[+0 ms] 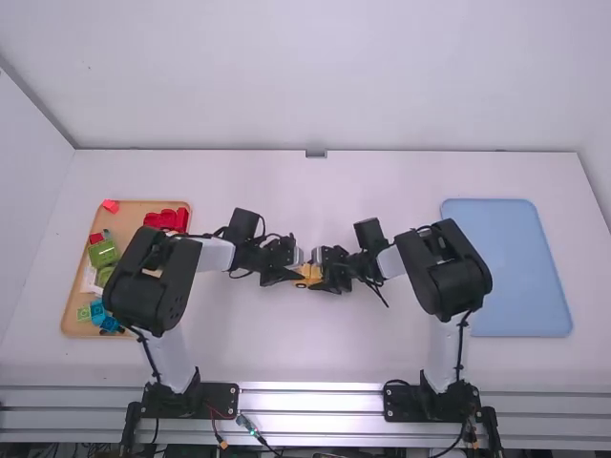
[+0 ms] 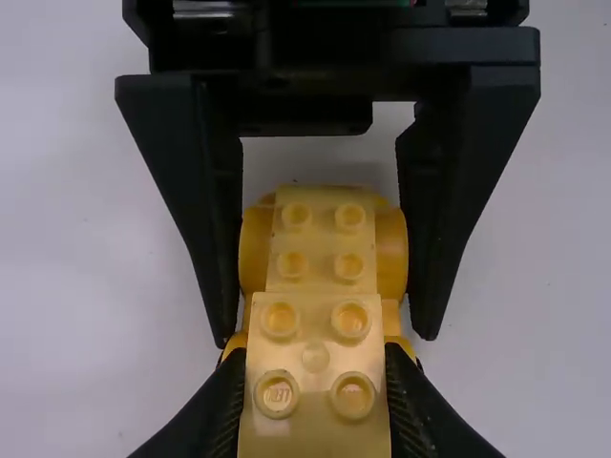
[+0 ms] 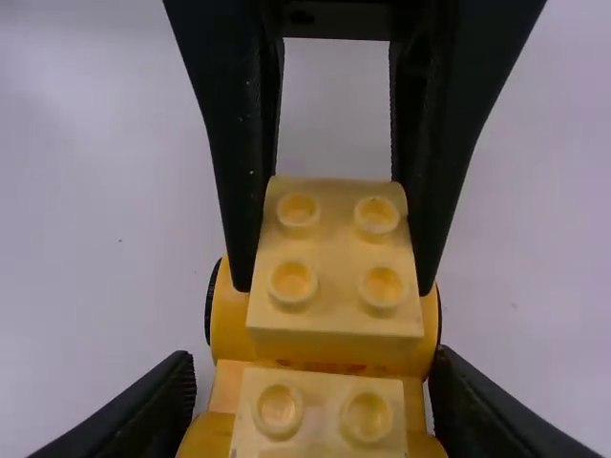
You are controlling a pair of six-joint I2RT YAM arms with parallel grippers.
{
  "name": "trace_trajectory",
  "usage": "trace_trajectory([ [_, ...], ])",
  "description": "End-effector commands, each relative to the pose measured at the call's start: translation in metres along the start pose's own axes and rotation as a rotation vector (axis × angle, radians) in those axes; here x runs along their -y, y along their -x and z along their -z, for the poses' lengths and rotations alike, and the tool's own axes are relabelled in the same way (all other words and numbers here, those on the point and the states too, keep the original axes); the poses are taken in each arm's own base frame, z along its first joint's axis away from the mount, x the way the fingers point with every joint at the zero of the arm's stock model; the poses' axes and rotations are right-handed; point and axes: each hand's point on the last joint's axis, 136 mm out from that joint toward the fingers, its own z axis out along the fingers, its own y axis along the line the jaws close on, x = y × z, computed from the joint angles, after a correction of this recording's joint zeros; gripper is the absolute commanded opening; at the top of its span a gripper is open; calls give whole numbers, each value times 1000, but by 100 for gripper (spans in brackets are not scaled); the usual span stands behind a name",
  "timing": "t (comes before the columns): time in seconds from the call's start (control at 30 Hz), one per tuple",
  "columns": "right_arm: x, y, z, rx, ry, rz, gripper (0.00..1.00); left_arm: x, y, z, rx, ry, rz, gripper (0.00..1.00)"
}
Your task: Assemble lego blocks to make yellow taxi
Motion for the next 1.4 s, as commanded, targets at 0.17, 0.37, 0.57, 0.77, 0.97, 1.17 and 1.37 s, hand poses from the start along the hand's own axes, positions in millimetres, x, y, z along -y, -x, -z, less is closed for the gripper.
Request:
trace_trajectory([
  [0.17,-6,-11,-3,-35,10,-16,55,13,-8,-3,-34,-27,27,22],
  [0.37,-6,-11,-3,-35,11,-16,56,15,-6,-5,-32,-35,22,24],
  [0.57,-7,-10,-3,-34,12,-15,56,18,-5,-7,-33,-45,-4,24],
  [0.77,-8,-11,-3,-36,15,-20,56,13,-11,-7,-71,-20,-12,23],
  [0.97,-8,-11,-3,-36,15,-17,56,12,-12,-7,-74,-15,-12,24],
  [1.17,-8,-11,-3,-34,16,-13,57,12,-12,-7,-74,-15,-13,29],
  [1.37,-8,-11,-3,-34,16,-13,57,13,-12,-7,-76,-20,-6,35],
])
